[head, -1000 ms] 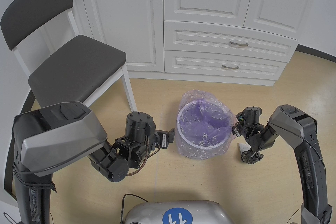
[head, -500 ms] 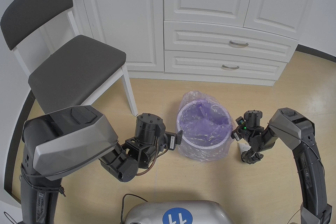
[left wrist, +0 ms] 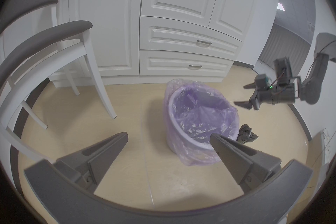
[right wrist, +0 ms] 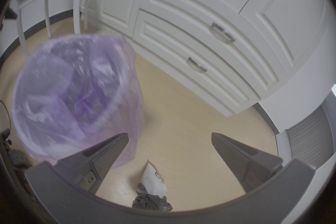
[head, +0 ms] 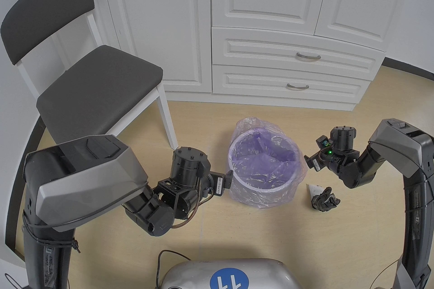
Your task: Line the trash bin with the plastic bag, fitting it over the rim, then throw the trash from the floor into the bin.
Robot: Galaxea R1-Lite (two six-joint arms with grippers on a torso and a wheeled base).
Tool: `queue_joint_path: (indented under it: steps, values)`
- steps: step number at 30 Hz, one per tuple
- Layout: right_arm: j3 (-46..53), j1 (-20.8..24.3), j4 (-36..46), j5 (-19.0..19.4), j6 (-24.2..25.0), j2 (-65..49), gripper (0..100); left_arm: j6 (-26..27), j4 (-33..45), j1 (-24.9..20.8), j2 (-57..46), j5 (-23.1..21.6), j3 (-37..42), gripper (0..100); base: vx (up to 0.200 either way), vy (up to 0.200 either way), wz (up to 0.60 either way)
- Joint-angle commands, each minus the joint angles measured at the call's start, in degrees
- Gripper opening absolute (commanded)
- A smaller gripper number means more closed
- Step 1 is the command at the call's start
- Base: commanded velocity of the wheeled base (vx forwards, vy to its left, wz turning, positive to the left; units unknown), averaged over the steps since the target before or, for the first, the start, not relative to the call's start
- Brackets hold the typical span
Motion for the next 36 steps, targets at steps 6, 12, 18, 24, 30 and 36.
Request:
queue_joint_path:
  steps: [6,12,18,24,30,36]
  values:
    - [-2.3,11.3,-2.6,-0.7,10.4,-3.6,100,-0.4,-0.7,2.9,-7.5,0.4,8.3,100,0.000,0.000,0.00]
    - [-12.7,16.9,3.1,-8.1,17.3,4.2,100,0.0,-5.6,3.1,-8.2,0.7,12.8,100,0.000,0.000,0.00]
    - [-23.5,18.7,17.7,-12.8,26.9,8.5,100,-0.1,-6.2,3.2,-8.2,0.7,13.4,100,0.000,0.000,0.00]
    - [-33.0,18.6,26.6,-13.0,34.1,12.5,100,-0.1,-6.2,3.8,-8.2,0.7,13.4,100,0.000,0.000,0.00]
    - [-39.9,18.0,27.7,-14.4,34.9,17.3,100,-0.3,-7.0,4.2,-8.1,0.7,14.0,100,0.000,0.000,0.00]
    - [-34.5,17.8,32.1,-14.5,34.5,13.4,100,-0.3,-9.5,4.3,-7.4,0.7,14.8,100,0.000,0.000,0.00]
